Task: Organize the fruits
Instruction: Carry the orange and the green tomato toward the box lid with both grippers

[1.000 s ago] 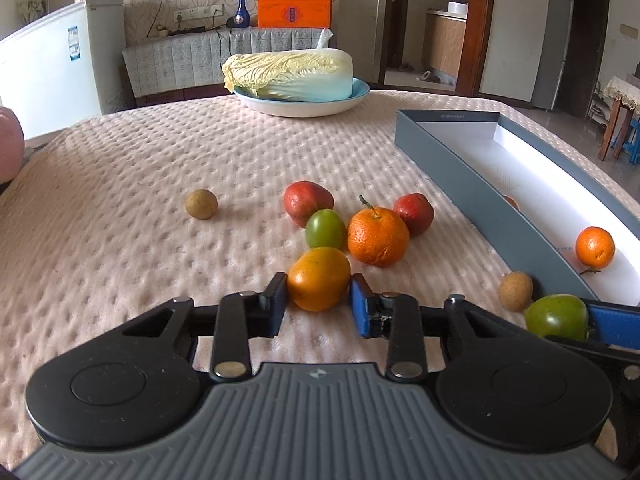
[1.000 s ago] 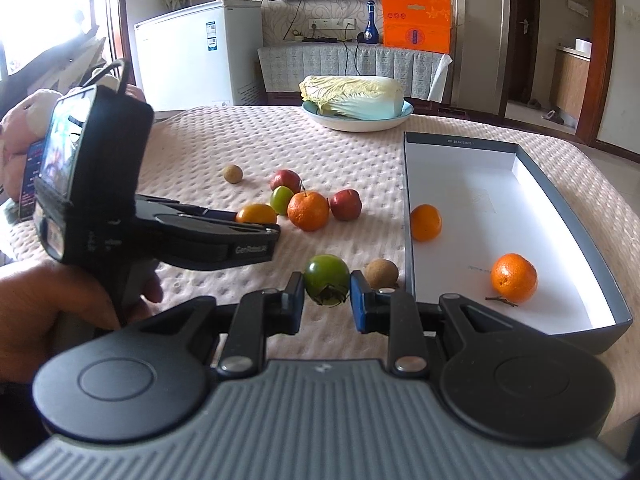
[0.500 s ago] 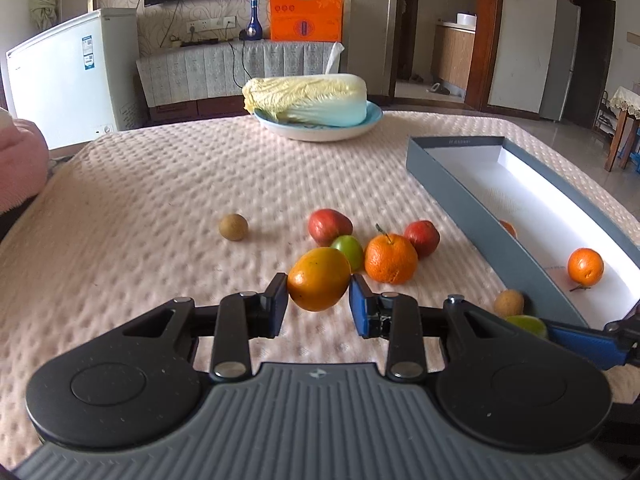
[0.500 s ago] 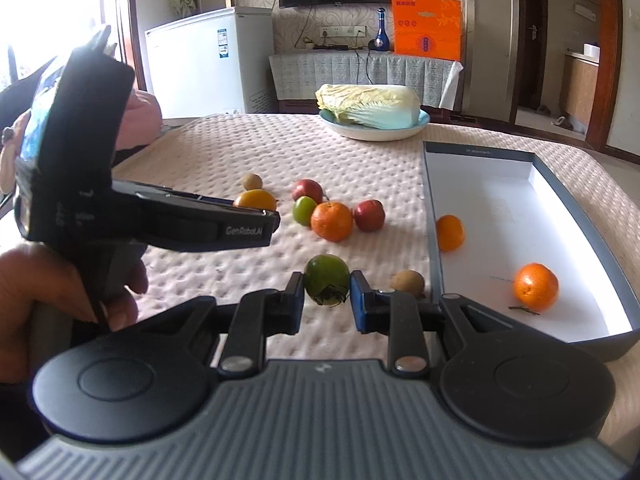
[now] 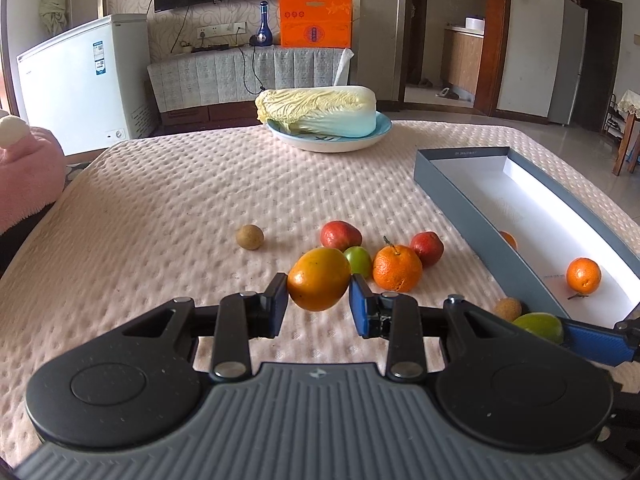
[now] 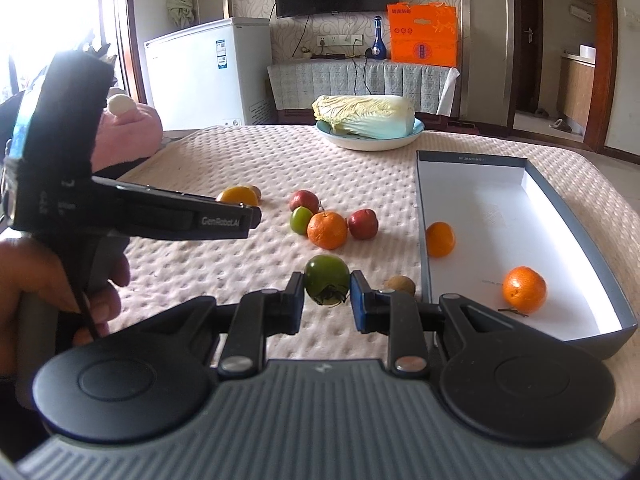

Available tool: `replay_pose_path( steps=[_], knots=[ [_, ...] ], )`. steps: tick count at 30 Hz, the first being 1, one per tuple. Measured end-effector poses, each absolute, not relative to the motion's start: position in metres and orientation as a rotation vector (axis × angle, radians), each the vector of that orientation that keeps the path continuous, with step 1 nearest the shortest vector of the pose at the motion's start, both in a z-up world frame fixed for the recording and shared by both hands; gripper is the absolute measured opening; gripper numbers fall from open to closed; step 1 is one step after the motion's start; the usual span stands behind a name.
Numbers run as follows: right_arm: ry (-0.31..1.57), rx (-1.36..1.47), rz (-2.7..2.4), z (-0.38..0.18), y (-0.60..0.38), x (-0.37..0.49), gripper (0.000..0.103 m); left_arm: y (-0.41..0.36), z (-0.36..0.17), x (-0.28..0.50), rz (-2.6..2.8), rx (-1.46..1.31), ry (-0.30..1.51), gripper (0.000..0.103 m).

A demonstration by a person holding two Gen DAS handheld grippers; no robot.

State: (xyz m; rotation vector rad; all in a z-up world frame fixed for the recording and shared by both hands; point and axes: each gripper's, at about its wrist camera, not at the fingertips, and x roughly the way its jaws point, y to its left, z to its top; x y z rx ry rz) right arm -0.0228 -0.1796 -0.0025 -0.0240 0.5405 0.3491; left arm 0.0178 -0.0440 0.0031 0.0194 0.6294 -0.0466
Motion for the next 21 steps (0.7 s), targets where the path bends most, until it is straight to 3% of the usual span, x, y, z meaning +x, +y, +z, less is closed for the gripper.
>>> replay_pose_path(
  steps=[21],
  knots=[
    [0.507, 0.024, 0.345, 0.009, -0.204, -0.027, 0.027, -0.066, 0.004, 0.018, -0.074, 0.036, 0.63, 0.038]
  ],
)
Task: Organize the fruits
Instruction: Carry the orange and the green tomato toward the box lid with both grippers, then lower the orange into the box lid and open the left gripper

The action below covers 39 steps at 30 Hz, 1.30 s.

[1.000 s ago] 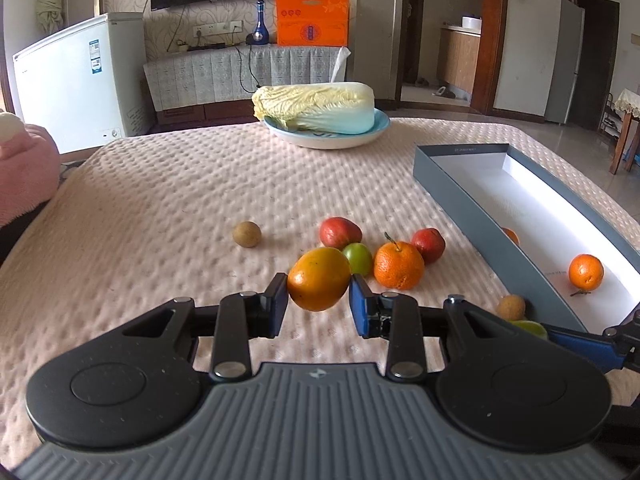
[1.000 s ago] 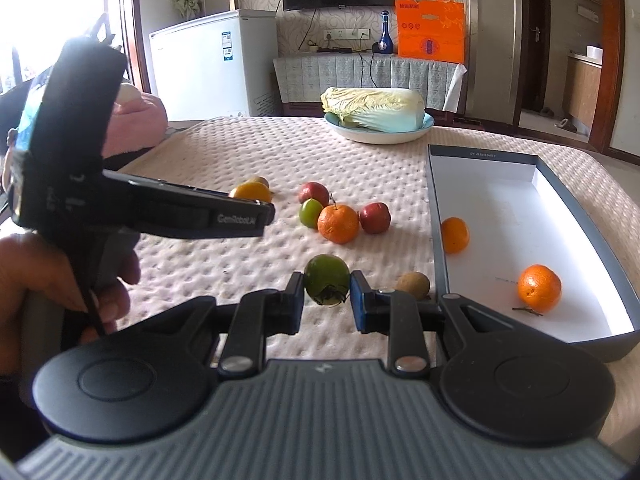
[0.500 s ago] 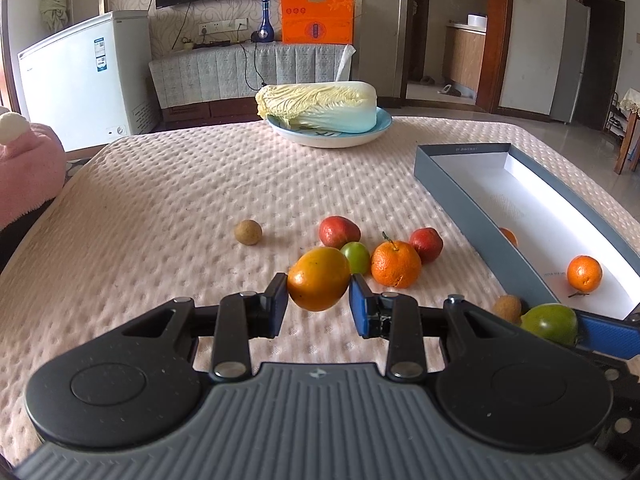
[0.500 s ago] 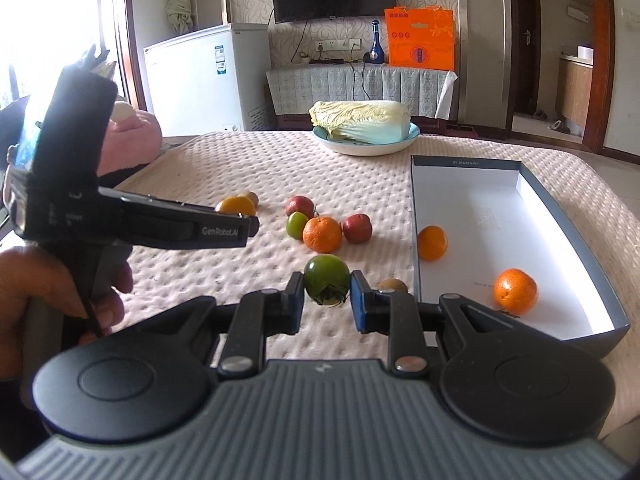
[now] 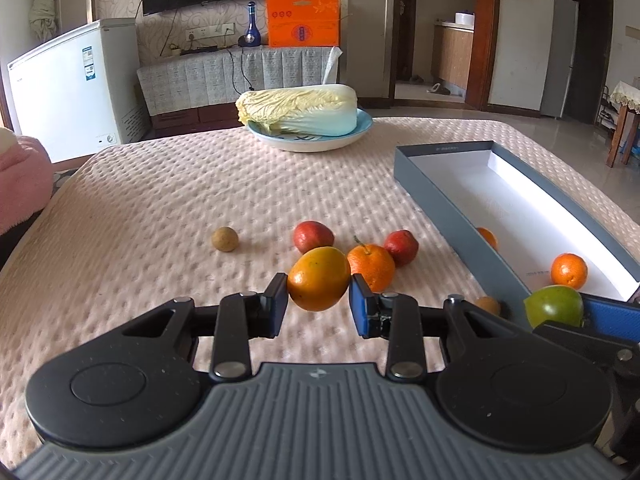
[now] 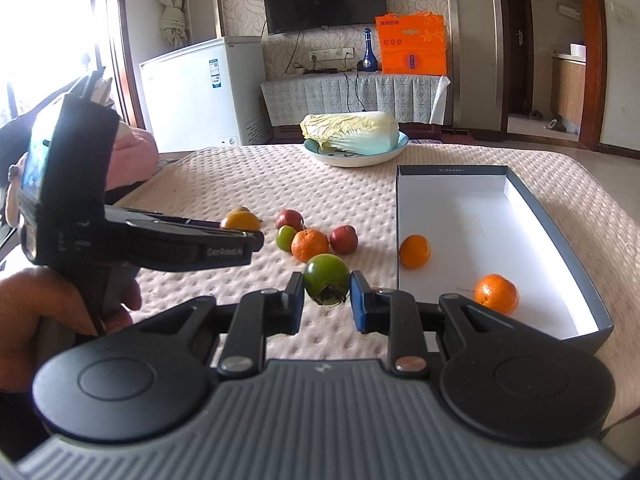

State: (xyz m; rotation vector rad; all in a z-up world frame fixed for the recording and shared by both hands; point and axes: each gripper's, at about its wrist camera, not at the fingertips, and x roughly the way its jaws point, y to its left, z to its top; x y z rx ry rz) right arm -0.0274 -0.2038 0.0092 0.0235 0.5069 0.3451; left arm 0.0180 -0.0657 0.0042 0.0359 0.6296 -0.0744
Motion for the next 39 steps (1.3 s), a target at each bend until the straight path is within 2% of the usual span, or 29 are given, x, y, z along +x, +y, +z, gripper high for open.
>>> replay_pose_path(
  steps=[7, 14, 20, 39],
  knots=[
    [0.474, 0.02, 0.334, 0.021, -0.224, -0.028, 0.027, -0.079, 0.006, 0.021, -0.102, 0.037, 0.623, 0.038],
    [0.426, -0.114, 0.281, 0.038, -0.255, -0.011, 0.027, -0.096, 0.006, 0.026, -0.139, 0.036, 0.615, 0.038],
    [0.454, 0.045, 0.223, 0.029, -0.283, -0.003, 0.027, -0.11, 0.006, 0.029, -0.16, 0.059, 0.606, 0.038],
    [0.52, 0.045, 0.188, 0.017, -0.301, -0.001, 0.027, -0.153, 0.006, 0.067, -0.223, 0.053, 0.563, 0.038]
  ],
)
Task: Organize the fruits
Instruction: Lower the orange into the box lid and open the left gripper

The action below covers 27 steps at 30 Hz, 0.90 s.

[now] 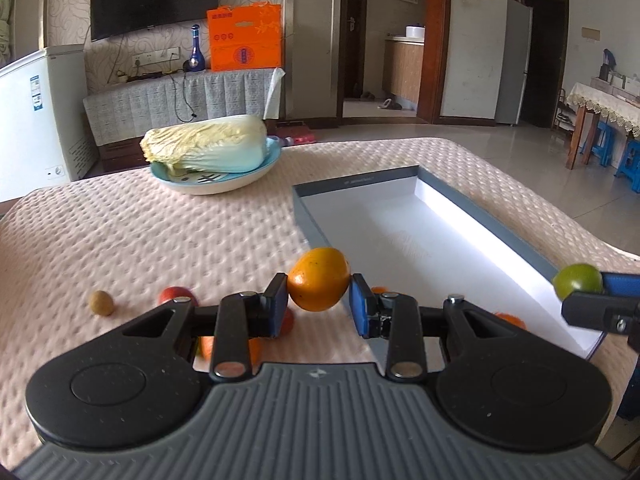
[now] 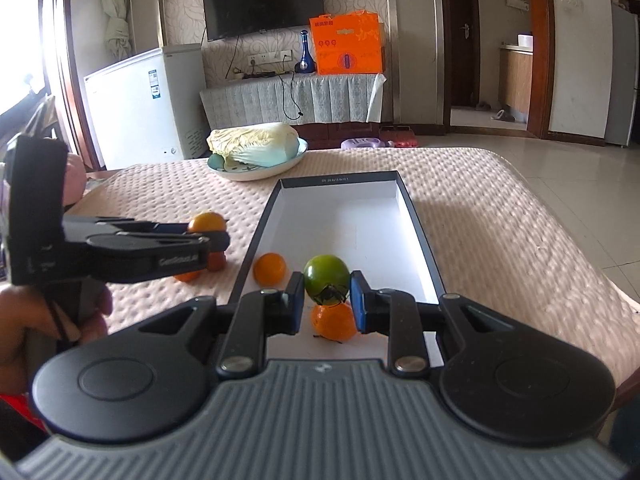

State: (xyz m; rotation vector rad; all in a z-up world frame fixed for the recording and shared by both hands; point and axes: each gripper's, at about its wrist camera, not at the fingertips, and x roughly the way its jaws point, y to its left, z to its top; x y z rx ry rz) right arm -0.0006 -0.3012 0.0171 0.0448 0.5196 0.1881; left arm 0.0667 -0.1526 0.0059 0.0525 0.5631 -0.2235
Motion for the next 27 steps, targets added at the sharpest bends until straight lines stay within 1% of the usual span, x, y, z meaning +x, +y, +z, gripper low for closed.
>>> replay_pose_path(
  steps=[16, 27],
  knots=[
    [0.54, 0.044, 0.17, 0.015, -0.313, -0.001, 0.027, -0.197, 0.004, 0.096, -0.294, 0.063, 0.535, 0.038],
    [0.544, 0.044, 0.167, 0.014, -0.315, -0.001, 0.027, -0.219, -0.007, 0.125, -0.304, 0.057, 0.591, 0.038]
  ],
)
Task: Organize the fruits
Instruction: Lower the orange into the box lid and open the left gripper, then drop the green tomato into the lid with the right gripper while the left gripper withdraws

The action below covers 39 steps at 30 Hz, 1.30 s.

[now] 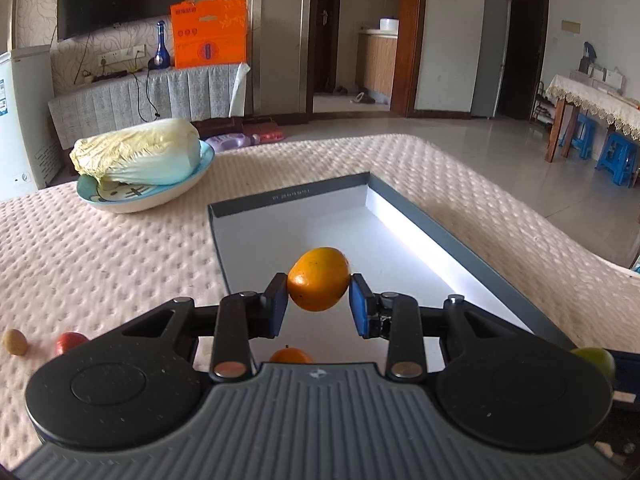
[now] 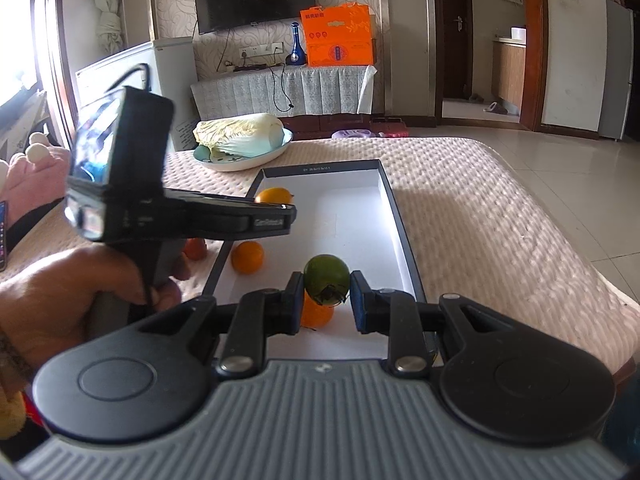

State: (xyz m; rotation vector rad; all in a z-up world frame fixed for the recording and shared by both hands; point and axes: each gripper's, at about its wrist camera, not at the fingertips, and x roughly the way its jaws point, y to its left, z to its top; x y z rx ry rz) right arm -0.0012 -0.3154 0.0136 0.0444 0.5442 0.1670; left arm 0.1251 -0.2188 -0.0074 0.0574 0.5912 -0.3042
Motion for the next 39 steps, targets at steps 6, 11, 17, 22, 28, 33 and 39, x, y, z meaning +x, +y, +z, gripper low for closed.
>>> replay_pose_path(
  steps=[6, 11, 17, 22, 28, 33, 39],
  knots=[
    [0.549, 0.049, 0.166, 0.013, -0.318, 0.0, 0.027, -0.228, -0.015, 0.138, -0.311, 0.048, 0.627, 0.038],
    [0.554, 0.048, 0.169, 0.011, -0.316, 0.001, 0.027, -0.231, -0.015, 0.143, -0.316, 0.057, 0.626, 0.04],
    [0.549, 0.047, 0.171, 0.011, -0.312, 0.005, 0.027, -0.231, -0.012, 0.137, -0.326, 0.052, 0.613, 0.055],
    [0.547, 0.044, 0.155, 0.009, -0.309, 0.007, 0.027, -0.23, -0.001, 0.123, -0.336, 0.055, 0.574, 0.055],
    [0.56, 0.046, 0.118, 0.004, -0.307, 0.01, 0.027, -0.221, 0.006, 0.103, -0.318, 0.047, 0.565, 0.055],
    [0.56, 0.062, 0.101, 0.002, -0.308, 0.011, 0.028, -0.203, 0.019, 0.078, -0.287, 0.045, 0.55, 0.055],
    [0.584, 0.092, 0.072, -0.003, -0.309, 0.018, 0.028, -0.17, 0.033, 0.039, -0.269, 0.027, 0.523, 0.055]
  ],
)
